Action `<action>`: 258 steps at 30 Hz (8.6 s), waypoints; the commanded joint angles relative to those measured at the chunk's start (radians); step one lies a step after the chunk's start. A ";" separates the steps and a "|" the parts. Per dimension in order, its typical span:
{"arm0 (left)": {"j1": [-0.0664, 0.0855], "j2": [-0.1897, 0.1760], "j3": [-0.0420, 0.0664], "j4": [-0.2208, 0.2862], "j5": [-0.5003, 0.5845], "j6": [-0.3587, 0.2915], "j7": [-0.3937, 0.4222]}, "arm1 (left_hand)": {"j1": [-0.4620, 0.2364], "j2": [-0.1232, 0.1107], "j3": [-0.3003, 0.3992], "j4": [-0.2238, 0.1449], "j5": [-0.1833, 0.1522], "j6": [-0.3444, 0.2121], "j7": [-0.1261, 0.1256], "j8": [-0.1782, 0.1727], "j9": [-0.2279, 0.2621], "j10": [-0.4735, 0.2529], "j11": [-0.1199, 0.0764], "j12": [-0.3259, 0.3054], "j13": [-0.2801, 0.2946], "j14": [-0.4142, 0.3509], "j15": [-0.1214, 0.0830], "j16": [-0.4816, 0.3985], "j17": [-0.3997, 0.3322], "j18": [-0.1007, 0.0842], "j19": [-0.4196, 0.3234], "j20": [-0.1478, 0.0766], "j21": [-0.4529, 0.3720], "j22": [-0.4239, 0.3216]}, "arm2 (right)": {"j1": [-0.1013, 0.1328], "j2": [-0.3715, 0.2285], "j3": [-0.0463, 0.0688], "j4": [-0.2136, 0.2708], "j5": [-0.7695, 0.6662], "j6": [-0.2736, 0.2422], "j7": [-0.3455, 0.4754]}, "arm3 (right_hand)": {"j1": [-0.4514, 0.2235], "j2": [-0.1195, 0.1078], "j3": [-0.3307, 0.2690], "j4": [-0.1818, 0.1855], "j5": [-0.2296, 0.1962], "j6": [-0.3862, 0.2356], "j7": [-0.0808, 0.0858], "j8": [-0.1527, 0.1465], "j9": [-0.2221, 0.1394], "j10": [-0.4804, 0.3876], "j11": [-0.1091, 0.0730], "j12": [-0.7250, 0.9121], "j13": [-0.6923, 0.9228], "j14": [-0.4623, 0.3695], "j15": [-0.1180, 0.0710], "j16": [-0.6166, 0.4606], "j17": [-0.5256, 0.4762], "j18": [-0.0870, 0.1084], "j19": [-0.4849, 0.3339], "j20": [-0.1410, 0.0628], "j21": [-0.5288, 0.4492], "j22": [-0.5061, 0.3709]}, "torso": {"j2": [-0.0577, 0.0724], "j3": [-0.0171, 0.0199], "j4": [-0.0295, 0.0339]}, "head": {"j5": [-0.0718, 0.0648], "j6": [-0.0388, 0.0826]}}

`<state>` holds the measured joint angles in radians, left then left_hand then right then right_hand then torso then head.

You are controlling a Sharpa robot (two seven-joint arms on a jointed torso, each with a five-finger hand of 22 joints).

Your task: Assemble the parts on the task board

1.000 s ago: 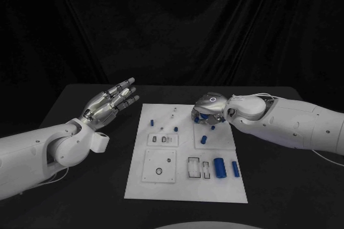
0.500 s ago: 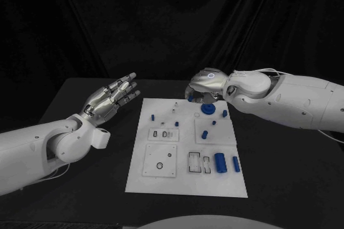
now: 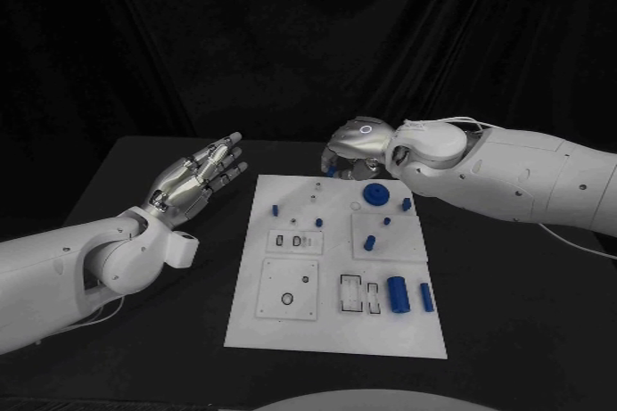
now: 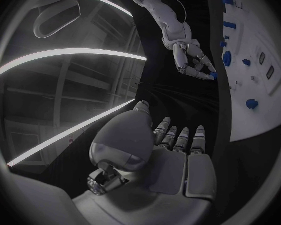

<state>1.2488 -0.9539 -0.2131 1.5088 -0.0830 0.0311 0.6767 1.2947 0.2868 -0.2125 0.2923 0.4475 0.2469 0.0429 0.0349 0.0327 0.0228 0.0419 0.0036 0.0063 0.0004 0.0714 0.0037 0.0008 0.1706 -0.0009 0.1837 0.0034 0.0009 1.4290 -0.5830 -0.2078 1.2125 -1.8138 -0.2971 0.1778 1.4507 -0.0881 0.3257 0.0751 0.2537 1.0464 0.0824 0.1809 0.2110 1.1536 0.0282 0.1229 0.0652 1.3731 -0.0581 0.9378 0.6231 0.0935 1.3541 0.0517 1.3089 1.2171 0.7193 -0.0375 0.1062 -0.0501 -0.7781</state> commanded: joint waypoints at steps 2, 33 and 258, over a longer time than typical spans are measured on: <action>0.002 0.003 0.001 0.002 0.000 -0.009 0.132 | 0.010 -0.001 0.006 0.000 0.009 0.000 0.006 0.005 0.000 0.000 -0.001 0.006 0.001 0.000 0.001 -0.004 -0.001 0.006 0.001 -0.005 -0.003 -0.001 | -0.001 0.011 0.001 -0.015 0.009 0.018 -0.024 | -0.006 -0.002 0.003 0.006 -0.002 -0.012 0.000 -0.008 0.002 -0.006 0.007 -0.011 -0.001 0.007 0.000 0.005 0.000 -0.007 0.002 0.001 0.002 0.001 | 0.010 -0.0040 0.0059 | -0.005 0.007; 0.002 0.011 0.001 -0.009 0.000 0.015 0.121 | 0.071 -0.003 0.026 -0.006 0.075 0.001 0.004 0.005 0.000 -0.001 0.000 0.005 0.001 0.000 0.013 -0.004 -0.001 0.001 0.001 0.001 -0.003 -0.001 | -0.041 0.076 0.001 -0.099 0.009 0.065 -0.050 | -0.001 -0.013 0.018 0.008 -0.002 -0.039 0.007 -0.028 0.003 -0.022 0.015 -0.040 0.000 -0.002 0.005 0.000 -0.006 -0.006 -0.004 0.005 -0.003 0.001 | 0.021 -0.0139 0.0256 | -0.035 0.029; -0.005 0.033 0.000 -0.063 0.000 0.101 0.015 | 0.119 0.001 0.086 -0.009 0.113 0.020 0.022 0.009 0.003 -0.007 0.003 0.003 0.000 0.000 0.055 -0.004 -0.001 -0.006 0.003 0.034 -0.002 0.001 | -0.033 -0.064 0.001 0.143 0.181 0.057 -0.212 | -0.156 0.016 -0.093 -0.004 0.325 -0.269 -0.018 0.426 0.338 0.417 -0.047 1.448 1.506 0.185 -0.022 0.599 0.895 -0.048 0.124 -0.020 0.107 0.254 | 0.014 -0.0192 0.0166 | -0.034 -0.001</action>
<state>1.2452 -0.9236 -0.2136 1.4457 -0.0836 0.1186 0.6767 1.4059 0.2881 -0.1318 0.2826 0.5550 0.2592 0.0627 0.0386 0.0341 0.0168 0.0405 0.0035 0.0057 -0.0009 0.1210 0.0037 0.0017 0.1703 0.0028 0.2092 0.0034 0.0020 1.3938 -0.6549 -0.2079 1.3626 -1.6283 -0.2416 -0.0618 1.2957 -0.0798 0.2252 0.0706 0.5801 0.7469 0.0967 0.4194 0.3474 1.4645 -0.0113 1.5683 1.3074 1.4686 -0.0733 1.5419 1.3073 0.0622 1.4631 0.0394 1.4190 1.3078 0.7328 -0.0571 0.1223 -0.0826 -0.7773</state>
